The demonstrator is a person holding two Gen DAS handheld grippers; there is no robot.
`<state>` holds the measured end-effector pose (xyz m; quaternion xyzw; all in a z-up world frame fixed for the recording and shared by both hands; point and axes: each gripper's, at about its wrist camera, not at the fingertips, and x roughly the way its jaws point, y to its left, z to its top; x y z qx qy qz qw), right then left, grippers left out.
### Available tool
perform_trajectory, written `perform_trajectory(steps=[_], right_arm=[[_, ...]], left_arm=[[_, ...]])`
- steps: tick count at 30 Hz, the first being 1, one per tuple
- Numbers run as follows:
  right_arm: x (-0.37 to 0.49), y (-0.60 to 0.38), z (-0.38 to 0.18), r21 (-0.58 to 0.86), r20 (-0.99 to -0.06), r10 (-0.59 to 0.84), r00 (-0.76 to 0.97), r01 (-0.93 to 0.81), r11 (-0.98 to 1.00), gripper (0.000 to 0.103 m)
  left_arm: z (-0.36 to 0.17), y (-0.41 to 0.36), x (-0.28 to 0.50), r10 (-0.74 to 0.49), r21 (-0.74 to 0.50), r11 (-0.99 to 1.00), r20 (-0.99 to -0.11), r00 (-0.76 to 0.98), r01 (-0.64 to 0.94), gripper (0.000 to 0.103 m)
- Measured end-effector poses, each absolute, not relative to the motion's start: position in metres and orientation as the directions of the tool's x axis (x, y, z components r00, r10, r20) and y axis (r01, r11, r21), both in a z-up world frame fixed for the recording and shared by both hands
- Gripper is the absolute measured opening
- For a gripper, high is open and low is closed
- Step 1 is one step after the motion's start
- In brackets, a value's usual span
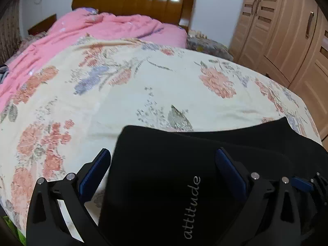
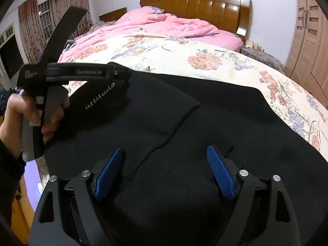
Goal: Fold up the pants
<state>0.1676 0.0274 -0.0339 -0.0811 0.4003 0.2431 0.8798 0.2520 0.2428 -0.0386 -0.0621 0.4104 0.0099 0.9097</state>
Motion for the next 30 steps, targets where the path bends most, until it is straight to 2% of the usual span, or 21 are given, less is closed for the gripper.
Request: perform_trajectory(steps=[2,4,9,12,15,17,30], right_arm=[[0.153,0.017,-0.021,0.094,-0.713,0.404,0.573,-0.492,0.865,0.080],[0.133,0.012,-0.013,0.066,-0.698,0.412,0.586,-0.520,0.852,0.082],[0.104,-0.011,-0.023,0.018,-0.715,0.355,0.603,-0.491,0.871,0.085],[0.107,-0.017,-0.038,0.020,-0.742,0.325,0.586,-0.466,0.885,0.086],[0.114,-0.024,-0.050,0.069,-0.754,0.340,0.562,-0.448,0.891,0.090],[0.115,-0.028,-0.054,0.097,-0.744,0.365,0.560,-0.451,0.887,0.092],[0.111,-0.029,-0.055,0.098,-0.741,0.372,0.559,-0.459,0.883,0.092]], left_arm=[[-0.035,0.239,0.246,0.010,-0.069,0.994,-0.732,0.681,-0.089,0.101],[-0.022,0.226,0.226,0.076,-0.003,0.994,-0.684,0.725,-0.107,0.101],[-0.006,0.182,0.153,0.074,0.050,0.997,-0.597,0.799,-0.055,0.101],[-0.028,0.169,0.135,0.063,0.055,0.998,-0.645,0.761,-0.036,0.101],[-0.054,0.163,0.135,0.109,0.122,0.992,-0.688,0.718,-0.034,0.102],[-0.058,0.168,0.131,0.087,0.088,0.995,-0.668,0.739,-0.038,0.102],[-0.064,0.172,0.127,0.086,0.082,0.996,-0.657,0.749,-0.042,0.102]])
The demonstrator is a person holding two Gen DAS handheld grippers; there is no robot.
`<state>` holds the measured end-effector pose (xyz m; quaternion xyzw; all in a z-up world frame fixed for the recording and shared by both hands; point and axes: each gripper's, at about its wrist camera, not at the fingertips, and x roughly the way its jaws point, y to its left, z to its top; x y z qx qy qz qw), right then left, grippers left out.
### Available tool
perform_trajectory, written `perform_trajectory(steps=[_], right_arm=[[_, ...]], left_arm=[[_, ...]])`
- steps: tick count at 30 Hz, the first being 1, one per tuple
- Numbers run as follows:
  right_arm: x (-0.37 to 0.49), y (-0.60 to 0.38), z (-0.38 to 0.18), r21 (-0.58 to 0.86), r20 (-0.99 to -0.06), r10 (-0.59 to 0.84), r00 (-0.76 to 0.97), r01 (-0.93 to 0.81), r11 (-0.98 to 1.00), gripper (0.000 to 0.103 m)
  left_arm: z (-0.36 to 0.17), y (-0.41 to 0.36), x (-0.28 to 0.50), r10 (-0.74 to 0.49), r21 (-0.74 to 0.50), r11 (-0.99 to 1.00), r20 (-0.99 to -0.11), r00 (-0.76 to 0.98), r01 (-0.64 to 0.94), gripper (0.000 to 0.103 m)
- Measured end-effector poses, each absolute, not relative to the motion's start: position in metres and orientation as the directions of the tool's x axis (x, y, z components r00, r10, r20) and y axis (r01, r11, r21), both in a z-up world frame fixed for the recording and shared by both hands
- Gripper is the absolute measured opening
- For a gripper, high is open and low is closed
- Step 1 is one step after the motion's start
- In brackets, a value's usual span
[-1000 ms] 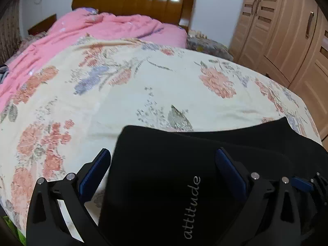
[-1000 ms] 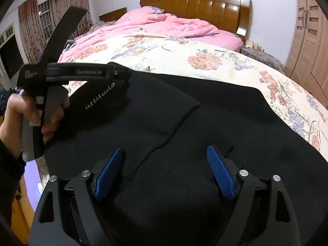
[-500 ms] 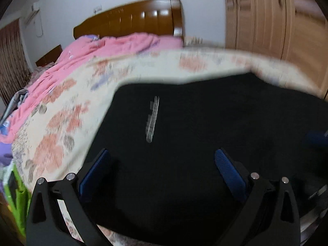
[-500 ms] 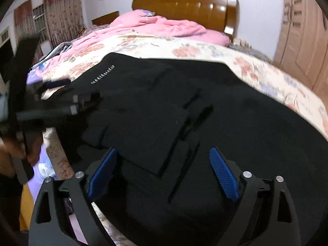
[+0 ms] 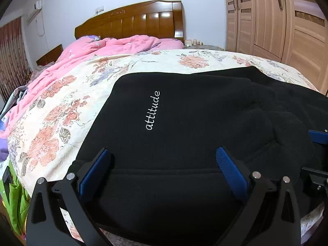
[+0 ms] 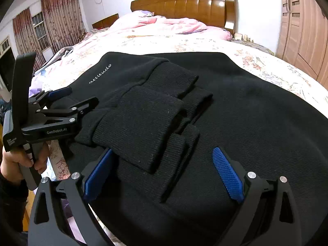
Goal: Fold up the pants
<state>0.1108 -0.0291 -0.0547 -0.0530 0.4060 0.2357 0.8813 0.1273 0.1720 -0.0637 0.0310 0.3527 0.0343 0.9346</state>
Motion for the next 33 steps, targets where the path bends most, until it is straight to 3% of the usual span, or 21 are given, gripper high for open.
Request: perform_trajectory(steps=[9,11,13,17,22,27,30,31,33], right_arm=[[0.106,-0.039,-0.039,0.150,-0.753,0.392,0.529,-0.442,0.885,0.092],[0.095,-0.054,-0.024,0.139,-0.711,0.400,0.579,-0.441,0.887,0.092],[0.090,-0.070,-0.023,0.085,-0.707,0.342,0.619,-0.406,0.910,0.092],[0.094,-0.102,-0.053,0.049,-0.762,0.250,0.598,-0.332,0.942,0.093],[0.079,-0.114,-0.047,0.042,-0.751,0.260,0.607,-0.350,0.936,0.092],[0.057,-0.136,-0.048,-0.012,-0.739,0.199,0.644,-0.308,0.951,0.092],[0.044,-0.142,-0.054,-0.032,-0.701,0.215,0.680,-0.332,0.943,0.093],[0.043,-0.142,-0.052,-0.040,-0.708,0.209,0.675,-0.334,0.942,0.092],[0.043,-0.146,-0.040,-0.031,-0.730,0.219,0.647,-0.351,0.936,0.092]], left_arm=[[-0.052,0.173,0.124,0.114,0.092,0.993,-0.698,0.707,-0.069,0.101],[-0.035,0.163,0.110,0.130,0.109,0.991,-0.655,0.744,-0.077,0.101],[-0.019,0.143,0.091,0.053,0.117,0.993,-0.591,0.805,0.020,0.101],[-0.040,0.105,0.092,-0.020,0.159,0.974,-0.651,0.759,0.163,0.102],[-0.047,0.127,0.100,-0.132,-0.014,0.986,-0.677,0.724,0.166,0.102],[-0.029,0.106,0.078,-0.113,0.104,0.968,-0.635,0.764,0.229,0.101],[-0.064,0.077,0.082,-0.035,0.239,0.931,-0.694,0.719,0.275,0.102],[-0.063,0.077,0.078,-0.037,0.239,0.937,-0.661,0.750,0.257,0.101],[-0.054,0.075,0.084,-0.028,0.224,0.941,-0.698,0.716,0.255,0.101]])
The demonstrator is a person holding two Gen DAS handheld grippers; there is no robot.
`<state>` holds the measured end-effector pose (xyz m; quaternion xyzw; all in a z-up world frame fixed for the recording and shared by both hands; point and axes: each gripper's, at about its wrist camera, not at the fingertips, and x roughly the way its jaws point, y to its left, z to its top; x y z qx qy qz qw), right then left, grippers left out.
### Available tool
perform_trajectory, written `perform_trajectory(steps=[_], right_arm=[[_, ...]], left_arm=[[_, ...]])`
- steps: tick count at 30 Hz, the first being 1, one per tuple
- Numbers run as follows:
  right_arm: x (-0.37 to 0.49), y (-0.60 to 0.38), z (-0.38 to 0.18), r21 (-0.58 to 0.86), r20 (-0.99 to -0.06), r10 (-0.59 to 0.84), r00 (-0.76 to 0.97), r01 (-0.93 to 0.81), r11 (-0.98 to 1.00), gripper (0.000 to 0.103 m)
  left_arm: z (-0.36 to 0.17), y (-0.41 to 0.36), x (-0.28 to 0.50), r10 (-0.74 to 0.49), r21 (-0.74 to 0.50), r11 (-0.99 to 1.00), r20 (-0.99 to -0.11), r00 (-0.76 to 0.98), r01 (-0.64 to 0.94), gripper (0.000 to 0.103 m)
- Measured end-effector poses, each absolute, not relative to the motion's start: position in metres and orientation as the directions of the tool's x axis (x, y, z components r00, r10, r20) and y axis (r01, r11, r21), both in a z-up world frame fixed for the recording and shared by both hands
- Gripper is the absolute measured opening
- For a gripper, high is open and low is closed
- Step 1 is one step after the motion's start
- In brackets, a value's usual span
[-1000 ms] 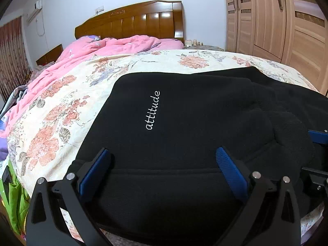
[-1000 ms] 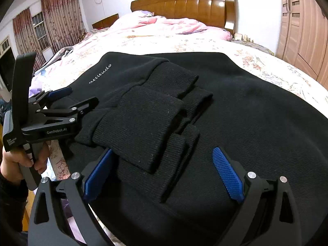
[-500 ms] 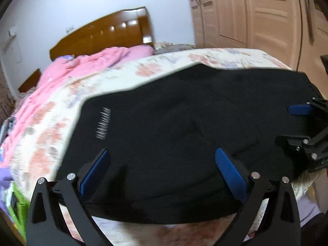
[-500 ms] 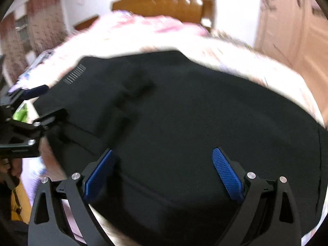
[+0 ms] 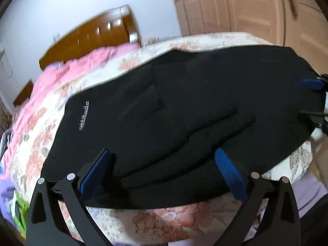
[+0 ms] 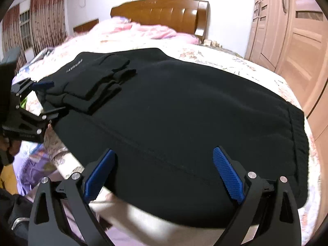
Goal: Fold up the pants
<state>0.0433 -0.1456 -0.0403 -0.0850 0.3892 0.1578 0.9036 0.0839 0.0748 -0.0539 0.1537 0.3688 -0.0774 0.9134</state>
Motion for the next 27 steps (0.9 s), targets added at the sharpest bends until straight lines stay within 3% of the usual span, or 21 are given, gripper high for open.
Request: perform_trajectory(steps=[2,5,7,12,14,15,17,20,24,27], right_arm=[[0.047,-0.157,-0.022,-0.009,-0.697,0.241,0.675,-0.345,0.939,0.092],[0.073,-0.173,-0.007,-0.074,-0.676,0.154,0.720,-0.275,0.959,0.093],[0.103,-0.190,-0.007,-0.055,-0.695,0.125,0.708,-0.227,0.972,0.093],[0.161,-0.238,-0.034,0.023,-0.772,0.047,0.634,-0.047,0.999,0.094],[0.162,-0.249,-0.041,0.077,-0.763,0.094,0.640,-0.054,0.996,0.096],[0.161,-0.250,-0.040,0.084,-0.760,0.100,0.643,-0.056,0.995,0.096],[0.161,-0.249,-0.041,0.079,-0.756,0.100,0.646,-0.061,0.995,0.096],[0.156,-0.251,-0.042,0.095,-0.741,0.105,0.663,-0.052,0.994,0.096],[0.150,-0.252,-0.042,0.114,-0.725,0.125,0.677,-0.061,0.992,0.096],[0.119,-0.271,-0.026,0.232,-0.661,0.171,0.731,-0.018,0.973,0.096]], left_arm=[[-0.030,0.066,0.084,-0.082,0.220,0.927,-0.671,0.737,0.304,0.101],[0.017,0.037,0.102,-0.178,0.196,0.913,-0.595,0.784,0.357,0.101],[0.032,0.009,0.138,-0.246,0.145,0.899,-0.612,0.752,0.413,0.101],[-0.006,-0.053,0.257,-0.254,0.084,0.874,-0.760,0.599,0.478,0.101],[-0.038,-0.056,0.289,-0.181,0.111,0.889,-0.805,0.564,0.444,0.101],[-0.052,-0.051,0.306,-0.179,0.068,0.900,-0.842,0.509,0.430,0.102],[-0.047,-0.035,0.310,-0.262,-0.038,0.912,-0.821,0.508,0.409,0.102],[-0.052,-0.019,0.318,-0.253,-0.081,0.940,-0.817,0.519,0.331,0.101],[-0.052,-0.024,0.309,-0.201,-0.018,0.945,-0.818,0.539,0.326,0.101],[-0.052,-0.024,0.308,-0.192,-0.009,0.948,-0.815,0.547,0.319,0.101]])
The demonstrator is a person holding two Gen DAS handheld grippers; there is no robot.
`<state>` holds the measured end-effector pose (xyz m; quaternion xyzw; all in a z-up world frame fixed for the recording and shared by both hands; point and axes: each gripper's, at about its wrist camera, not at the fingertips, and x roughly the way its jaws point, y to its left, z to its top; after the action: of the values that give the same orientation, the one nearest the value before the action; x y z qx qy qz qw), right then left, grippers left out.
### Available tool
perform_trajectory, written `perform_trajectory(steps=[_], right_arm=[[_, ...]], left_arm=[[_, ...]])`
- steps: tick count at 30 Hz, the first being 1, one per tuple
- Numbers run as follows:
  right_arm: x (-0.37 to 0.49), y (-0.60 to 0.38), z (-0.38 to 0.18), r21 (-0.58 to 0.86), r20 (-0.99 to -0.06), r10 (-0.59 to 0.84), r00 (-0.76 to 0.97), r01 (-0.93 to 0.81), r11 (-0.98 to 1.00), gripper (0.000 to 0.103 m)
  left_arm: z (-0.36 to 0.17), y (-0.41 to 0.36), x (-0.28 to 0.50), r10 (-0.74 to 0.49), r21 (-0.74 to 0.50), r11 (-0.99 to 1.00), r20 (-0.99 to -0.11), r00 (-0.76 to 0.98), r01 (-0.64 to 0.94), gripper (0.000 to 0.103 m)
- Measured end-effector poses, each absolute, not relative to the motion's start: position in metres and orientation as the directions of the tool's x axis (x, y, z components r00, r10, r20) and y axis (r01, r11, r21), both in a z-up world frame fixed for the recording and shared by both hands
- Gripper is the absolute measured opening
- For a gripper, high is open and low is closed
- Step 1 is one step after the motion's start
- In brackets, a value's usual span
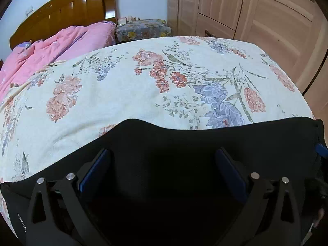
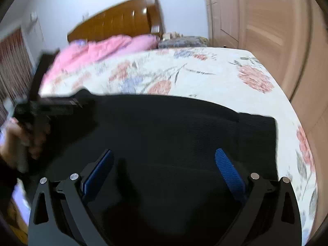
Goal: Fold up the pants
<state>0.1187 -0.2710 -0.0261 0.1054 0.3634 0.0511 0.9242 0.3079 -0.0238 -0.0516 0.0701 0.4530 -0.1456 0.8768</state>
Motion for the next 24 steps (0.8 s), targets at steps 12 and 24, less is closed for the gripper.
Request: perform_trajectory(steps=[12,24], right_arm=[[-0.036,-0.315,-0.064,0.548,-0.537,0.272,0.799,0.085,0.832,0.096],[0.016,-0.323,-0.055,0.579,-0.619,0.276,0.735,0.189,0.793,0.096]], left_arm=[[0.032,0.020,0.204,-0.249,-0.025,0.959,-0.550,0.797,0.283,0.101],[-0.030,0.127,0.116,0.056,0.128,0.991,-0.644,0.763,0.034,0.101]])
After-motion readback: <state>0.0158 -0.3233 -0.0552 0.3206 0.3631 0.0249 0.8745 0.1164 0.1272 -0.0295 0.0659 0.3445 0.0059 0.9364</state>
